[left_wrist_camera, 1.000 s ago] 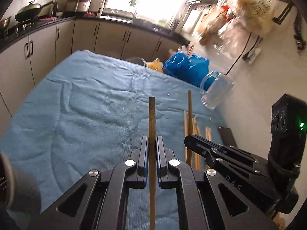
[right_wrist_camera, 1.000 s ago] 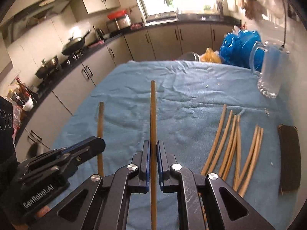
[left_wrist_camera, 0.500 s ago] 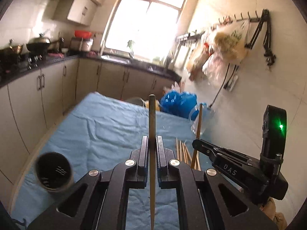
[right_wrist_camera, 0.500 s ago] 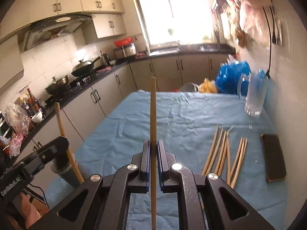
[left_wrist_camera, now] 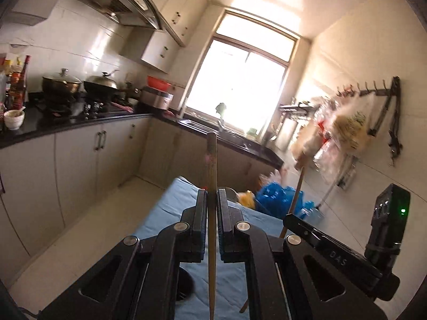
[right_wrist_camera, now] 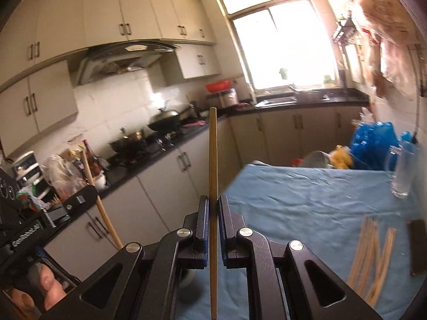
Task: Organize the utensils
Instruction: 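Carry both held chopsticks upright to the black cup and lower them in, then open both grippers to release the chopsticks into the black cup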
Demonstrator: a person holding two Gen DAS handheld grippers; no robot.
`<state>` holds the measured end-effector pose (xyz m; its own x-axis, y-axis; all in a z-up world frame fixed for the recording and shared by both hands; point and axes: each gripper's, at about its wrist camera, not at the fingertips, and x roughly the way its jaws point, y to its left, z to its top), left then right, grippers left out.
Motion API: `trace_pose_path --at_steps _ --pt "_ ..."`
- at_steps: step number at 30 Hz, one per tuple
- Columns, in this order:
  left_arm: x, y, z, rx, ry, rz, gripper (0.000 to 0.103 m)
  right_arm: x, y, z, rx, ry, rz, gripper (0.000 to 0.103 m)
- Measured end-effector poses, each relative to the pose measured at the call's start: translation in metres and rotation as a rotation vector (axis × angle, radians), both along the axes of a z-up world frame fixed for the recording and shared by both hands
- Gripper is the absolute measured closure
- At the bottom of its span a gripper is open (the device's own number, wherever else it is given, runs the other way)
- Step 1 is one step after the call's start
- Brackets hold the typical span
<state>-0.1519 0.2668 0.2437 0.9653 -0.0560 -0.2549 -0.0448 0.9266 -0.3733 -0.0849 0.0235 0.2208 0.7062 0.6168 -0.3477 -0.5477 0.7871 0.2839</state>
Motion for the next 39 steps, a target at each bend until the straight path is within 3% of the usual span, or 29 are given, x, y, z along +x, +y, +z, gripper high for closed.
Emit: trace_pose_path --at_steps 9,15,23,28,29,30,32,34,36,39 --pt "0.044 0.038 -0.016 0.024 0.044 0.065 0.097 0.028 0.072 0.000 0.073 0.006 0.041 0.095" --pt "0.072 0.040 -0.046 0.042 0.124 0.042 0.097 0.045 0.108 -0.032 -0.023 0.039 0.023 0.095" --pt "0.083 0.038 -0.074 0.024 0.217 0.031 0.096 0.058 0.113 -0.079 -0.115 0.151 0.034 0.095" --pt "0.078 0.036 -0.077 0.023 0.230 0.039 0.096 0.058 0.110 -0.088 -0.117 0.180 0.043 0.094" --pt "0.077 0.036 -0.076 0.020 0.231 0.040 0.094 0.058 0.109 -0.088 -0.116 0.181 0.041 0.094" --pt "0.074 0.035 -0.075 0.015 0.233 0.045 0.085 0.057 0.108 -0.088 -0.117 0.180 0.039 0.093" --pt "0.069 0.036 -0.072 0.008 0.227 0.056 0.069 0.054 0.107 -0.087 -0.117 0.174 0.040 0.085" --pt "0.061 0.037 -0.069 0.005 0.213 0.075 0.066 0.052 0.104 -0.085 -0.112 0.167 0.033 0.064" --pt "0.054 0.038 -0.064 0.003 0.210 0.091 0.064 0.048 0.098 -0.083 -0.101 0.160 0.023 0.059" --pt "0.039 0.040 -0.057 -0.015 0.200 0.119 0.064 0.044 0.088 -0.080 -0.089 0.160 0.012 0.058"
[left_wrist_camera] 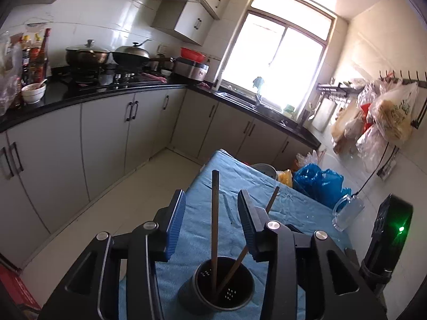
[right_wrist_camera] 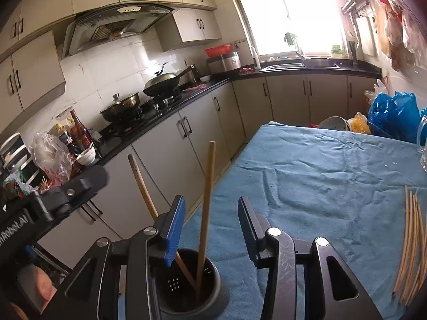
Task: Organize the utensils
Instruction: 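Open both grippers to release the chopsticks into the black cup, then close the left gripper on a chopstick while the right gripper grasps another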
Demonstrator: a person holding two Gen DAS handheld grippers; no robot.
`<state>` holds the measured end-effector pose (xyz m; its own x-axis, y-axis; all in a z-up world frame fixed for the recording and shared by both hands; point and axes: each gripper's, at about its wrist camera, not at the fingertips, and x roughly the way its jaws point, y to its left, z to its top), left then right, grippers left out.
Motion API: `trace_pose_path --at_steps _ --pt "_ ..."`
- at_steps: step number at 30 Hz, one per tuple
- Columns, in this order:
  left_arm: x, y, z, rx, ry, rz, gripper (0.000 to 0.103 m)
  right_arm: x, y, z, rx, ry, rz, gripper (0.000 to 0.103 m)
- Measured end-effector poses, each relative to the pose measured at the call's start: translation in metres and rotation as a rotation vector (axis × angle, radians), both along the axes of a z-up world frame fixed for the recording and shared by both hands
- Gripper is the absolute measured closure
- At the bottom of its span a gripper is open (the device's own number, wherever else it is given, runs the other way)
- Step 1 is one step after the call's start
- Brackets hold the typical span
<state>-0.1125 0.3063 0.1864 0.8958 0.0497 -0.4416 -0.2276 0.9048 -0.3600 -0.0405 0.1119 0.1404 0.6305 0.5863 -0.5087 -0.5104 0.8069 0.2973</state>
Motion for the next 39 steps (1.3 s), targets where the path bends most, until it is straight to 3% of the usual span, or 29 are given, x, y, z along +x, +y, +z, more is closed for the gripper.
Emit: trace_pose_path --at_steps 4,9,18,25,30,34,36,39 --pt "-0.020 -0.011 0.012 0.005 -0.038 -0.001 0.059 -0.005 -0.017 0.002 0.020 0.004 -0.024 0.050" --pt "-0.033 -0.043 0.024 0.018 -0.062 -0.074 0.051 -0.011 -0.051 -0.007 0.033 0.022 -0.083 0.048" --pt "-0.013 -0.126 0.003 0.028 0.053 -0.267 0.048 -0.024 -0.183 -0.050 0.036 0.112 -0.311 0.047" --pt "0.034 -0.212 -0.038 0.047 0.206 -0.413 0.048 -0.028 -0.307 -0.079 0.082 0.191 -0.540 0.047" --pt "0.086 -0.268 -0.075 0.020 0.306 -0.500 0.048 -0.023 -0.368 -0.096 0.123 0.225 -0.634 0.047" --pt "0.131 -0.309 -0.100 0.061 0.360 -0.538 0.048 -0.014 -0.391 -0.108 0.149 0.230 -0.659 0.047" --pt "0.156 -0.330 -0.113 0.087 0.392 -0.559 0.057 -0.010 -0.396 -0.113 0.167 0.231 -0.658 0.047" --pt "0.187 -0.350 -0.130 0.070 0.441 -0.591 0.062 -0.007 -0.397 -0.117 0.193 0.224 -0.641 0.047"
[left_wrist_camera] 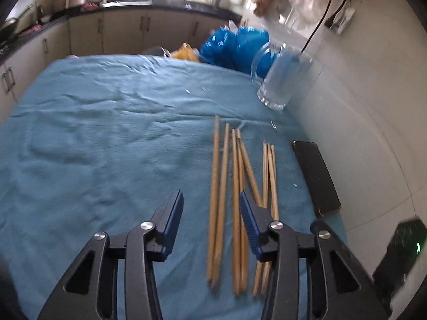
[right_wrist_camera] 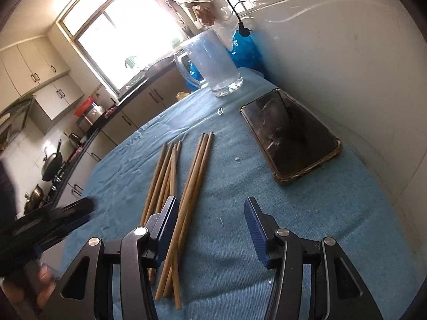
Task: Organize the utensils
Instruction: 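Close the left gripper on a chopstick while the right gripper grasps another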
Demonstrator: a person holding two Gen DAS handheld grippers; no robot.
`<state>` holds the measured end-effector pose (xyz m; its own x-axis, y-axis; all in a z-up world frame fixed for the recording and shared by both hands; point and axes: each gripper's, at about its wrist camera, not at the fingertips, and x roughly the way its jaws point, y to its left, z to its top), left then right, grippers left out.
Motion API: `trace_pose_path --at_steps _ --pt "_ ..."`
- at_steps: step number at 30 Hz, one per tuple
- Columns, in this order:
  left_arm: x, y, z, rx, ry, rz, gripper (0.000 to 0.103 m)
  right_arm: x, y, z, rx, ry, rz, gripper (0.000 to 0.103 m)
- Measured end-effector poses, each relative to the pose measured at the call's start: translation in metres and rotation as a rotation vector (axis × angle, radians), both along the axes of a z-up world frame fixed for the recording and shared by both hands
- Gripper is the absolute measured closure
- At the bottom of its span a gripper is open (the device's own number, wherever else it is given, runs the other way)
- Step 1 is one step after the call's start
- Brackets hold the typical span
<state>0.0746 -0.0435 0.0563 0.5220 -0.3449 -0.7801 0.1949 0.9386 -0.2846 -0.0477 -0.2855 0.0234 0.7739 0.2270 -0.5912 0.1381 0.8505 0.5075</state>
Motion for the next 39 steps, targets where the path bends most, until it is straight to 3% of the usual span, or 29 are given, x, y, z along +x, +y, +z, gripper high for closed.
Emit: trace_pose_path --at_steps 9,20,26,31,35,39 --pt "0.060 -0.027 -0.035 0.072 0.068 -0.029 0.086 -0.001 -0.010 -0.016 0.094 0.002 0.005 0.047" --pt "0.066 -0.045 -0.046 0.197 0.021 -0.071 0.096 0.001 -0.008 -0.019 0.108 0.014 0.015 0.046" --pt "0.042 -0.010 -0.043 0.219 0.049 -0.023 0.096 0.003 -0.010 -0.021 0.115 0.027 0.004 0.046" --pt "0.005 0.027 -0.041 0.288 0.041 -0.005 0.096 0.002 -0.010 -0.021 0.108 0.027 -0.003 0.044" --pt "-0.022 0.045 -0.042 0.353 -0.006 -0.022 0.096 0.003 -0.007 -0.017 0.098 0.048 0.020 0.044" --pt "-0.026 0.045 -0.044 0.371 -0.039 -0.055 0.096 0.006 0.006 0.008 0.096 0.033 0.094 0.046"
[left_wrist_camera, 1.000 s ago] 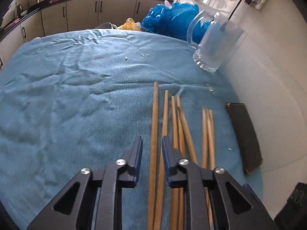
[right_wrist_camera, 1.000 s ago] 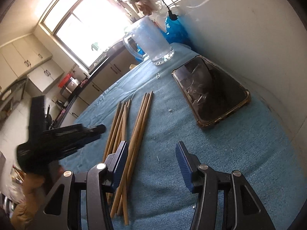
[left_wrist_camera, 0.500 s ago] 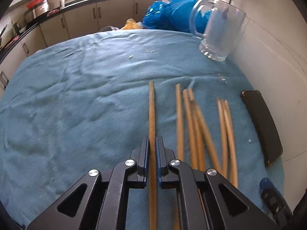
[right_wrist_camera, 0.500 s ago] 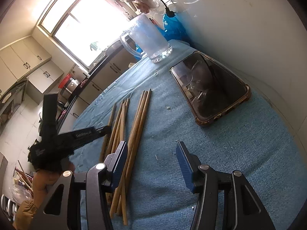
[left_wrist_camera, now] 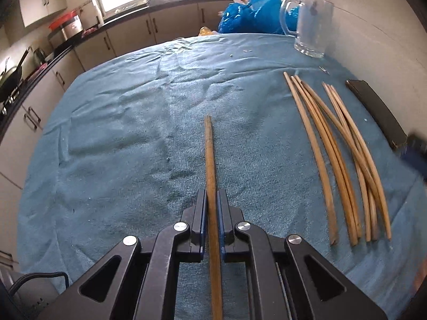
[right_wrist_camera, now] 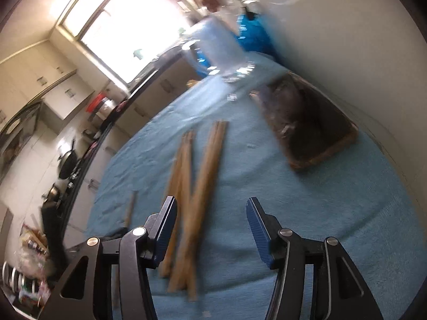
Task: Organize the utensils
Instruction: 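Close the left gripper on a chopstick while the right gripper grasps another, then carry both chopsticks upright to the black cup and lower them in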
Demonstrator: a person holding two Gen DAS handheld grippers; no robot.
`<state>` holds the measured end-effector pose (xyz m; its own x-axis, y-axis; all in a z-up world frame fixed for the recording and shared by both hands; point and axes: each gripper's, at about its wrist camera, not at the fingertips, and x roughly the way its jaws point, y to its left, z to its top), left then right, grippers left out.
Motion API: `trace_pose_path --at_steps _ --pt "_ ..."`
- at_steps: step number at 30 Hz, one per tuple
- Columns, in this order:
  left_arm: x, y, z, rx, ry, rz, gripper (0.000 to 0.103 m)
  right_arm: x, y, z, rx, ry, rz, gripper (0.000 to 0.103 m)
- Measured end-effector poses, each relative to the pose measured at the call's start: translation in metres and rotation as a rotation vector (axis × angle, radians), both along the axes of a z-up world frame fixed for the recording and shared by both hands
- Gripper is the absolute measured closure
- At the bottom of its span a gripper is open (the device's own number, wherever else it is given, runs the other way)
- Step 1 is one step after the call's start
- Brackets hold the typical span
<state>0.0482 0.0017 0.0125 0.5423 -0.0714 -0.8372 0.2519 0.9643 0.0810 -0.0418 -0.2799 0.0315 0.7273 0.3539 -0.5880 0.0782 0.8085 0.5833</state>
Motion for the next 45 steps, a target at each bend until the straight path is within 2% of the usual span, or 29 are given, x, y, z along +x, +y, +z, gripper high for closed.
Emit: trace_pose_path --at_steps 3,4,6,8,10,13,16,17,18,25,28,32,37,38,40,42,45 --pt "0.007 -0.002 0.000 -0.012 0.006 0.007 0.096 0.020 0.014 0.022 -0.043 -0.009 0.071 0.054" --pt "0.009 -0.002 0.000 -0.018 0.007 0.005 0.096 0.029 0.020 0.026 -0.067 0.001 0.100 0.060" --pt "0.009 0.000 0.000 -0.028 0.005 0.005 0.096 0.054 0.034 0.031 -0.155 0.026 0.153 0.065" --pt "0.010 0.003 -0.001 -0.043 0.004 0.006 0.096 0.081 0.050 0.027 -0.227 0.073 0.216 0.072" --pt "0.010 0.005 -0.001 -0.052 -0.004 0.004 0.096 0.102 0.063 0.019 -0.281 0.112 0.259 0.073" --pt "0.009 0.004 -0.002 -0.053 -0.012 -0.008 0.096 0.122 0.077 0.006 -0.377 0.163 0.285 0.074" --pt "0.009 0.006 -0.003 -0.057 -0.014 -0.015 0.095 0.131 0.079 -0.011 -0.449 0.226 0.270 0.082" --pt "0.009 0.006 -0.003 -0.061 -0.013 -0.016 0.095 0.132 0.076 -0.012 -0.450 0.220 0.254 0.084" --pt "0.009 0.008 -0.002 -0.068 -0.011 -0.017 0.095 0.133 0.075 -0.012 -0.451 0.227 0.243 0.093" --pt "0.009 0.010 -0.002 -0.079 -0.010 -0.013 0.095 0.129 0.043 -0.014 -0.397 0.267 0.134 0.095" --pt "0.013 0.006 -0.001 -0.070 0.000 -0.009 0.095 0.128 0.040 -0.014 -0.394 0.271 0.129 0.095" --pt "0.024 0.003 0.000 -0.097 0.029 0.005 0.083 0.134 0.054 -0.012 -0.431 0.277 0.119 0.094" --pt "0.033 -0.001 0.001 -0.106 0.070 0.017 0.082 0.143 0.067 -0.012 -0.512 0.336 0.134 0.094" --pt "0.036 0.001 0.002 -0.120 0.090 0.014 0.083 0.145 0.068 -0.011 -0.508 0.348 0.143 0.094" --pt "0.038 0.006 0.003 -0.150 0.127 0.017 0.096 0.145 0.068 -0.010 -0.473 0.379 0.165 0.095" --pt "0.037 0.012 0.004 -0.178 0.155 0.017 0.096 0.141 0.066 -0.009 -0.418 0.394 0.176 0.095" --pt "0.026 0.017 0.008 -0.176 0.150 0.012 0.096 0.126 0.066 -0.010 -0.365 0.419 0.190 0.095"
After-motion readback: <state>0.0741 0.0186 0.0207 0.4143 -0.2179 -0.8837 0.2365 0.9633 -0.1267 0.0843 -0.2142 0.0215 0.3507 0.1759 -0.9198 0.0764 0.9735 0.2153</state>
